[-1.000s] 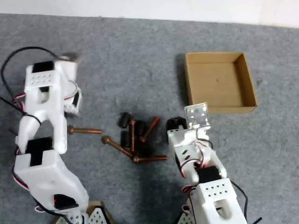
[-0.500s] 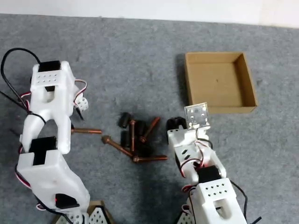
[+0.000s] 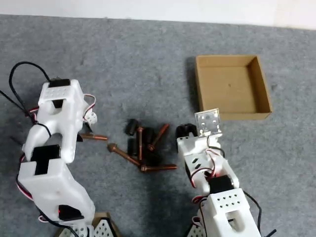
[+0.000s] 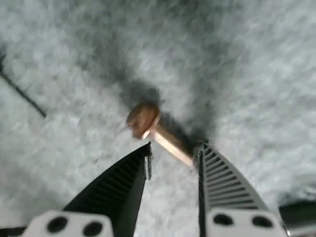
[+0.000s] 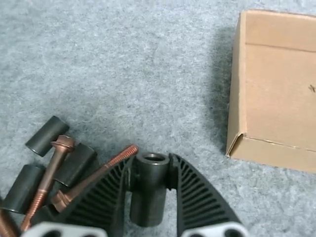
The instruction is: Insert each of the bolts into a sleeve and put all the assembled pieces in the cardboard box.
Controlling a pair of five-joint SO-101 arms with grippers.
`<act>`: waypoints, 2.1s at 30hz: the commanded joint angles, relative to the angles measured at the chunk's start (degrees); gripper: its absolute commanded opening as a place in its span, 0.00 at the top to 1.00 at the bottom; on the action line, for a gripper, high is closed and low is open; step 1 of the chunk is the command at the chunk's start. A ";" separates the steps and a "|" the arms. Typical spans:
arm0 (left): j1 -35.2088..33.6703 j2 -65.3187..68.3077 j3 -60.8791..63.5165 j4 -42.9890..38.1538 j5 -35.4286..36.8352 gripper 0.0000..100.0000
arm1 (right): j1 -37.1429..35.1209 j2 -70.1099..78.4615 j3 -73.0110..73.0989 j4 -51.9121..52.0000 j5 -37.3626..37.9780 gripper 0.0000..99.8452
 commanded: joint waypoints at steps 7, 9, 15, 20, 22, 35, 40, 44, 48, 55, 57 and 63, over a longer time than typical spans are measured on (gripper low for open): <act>0.75 -1.01 6.64 -12.92 0.79 0.85 | 0.31 -1.27 -0.57 -1.80 0.53 1.00; 0.75 -1.01 7.69 -14.95 0.79 0.85 | 0.31 -1.27 -0.57 -1.80 0.53 1.00; -0.13 -0.31 8.75 -18.46 4.22 0.85 | 0.31 -1.27 -0.57 -1.80 0.53 1.00; -0.13 -0.40 9.10 -18.73 5.89 0.85 | 0.31 -1.27 -0.57 -1.80 0.53 1.00; -0.13 -0.40 9.10 -18.73 5.80 0.86 | 0.31 -1.27 -0.57 -1.80 0.53 1.00; 0.92 -4.44 7.96 -18.37 2.55 1.00 | 0.31 -1.27 -0.48 -1.89 0.53 1.00; 1.10 -20.79 10.68 -16.18 -0.53 1.00 | 0.22 -1.36 -0.22 -1.89 0.53 1.00; 1.10 -38.20 16.04 -13.89 -0.53 1.00 | 0.22 -1.63 -0.22 -1.89 0.44 1.00; 1.10 -56.40 24.84 -14.24 -0.53 1.00 | 0.22 -1.63 -0.22 -1.89 0.35 1.00; 1.89 -84.26 40.84 -14.33 -0.53 1.00 | 0.22 -1.63 -0.22 -1.89 0.26 1.00; 3.65 -90.77 43.74 -14.33 -0.70 1.00 | -0.40 -1.63 -0.22 -1.89 0.26 1.00; 9.45 -108.26 54.02 -16.44 -4.48 1.00 | -8.48 -1.63 -0.13 -1.89 0.53 1.00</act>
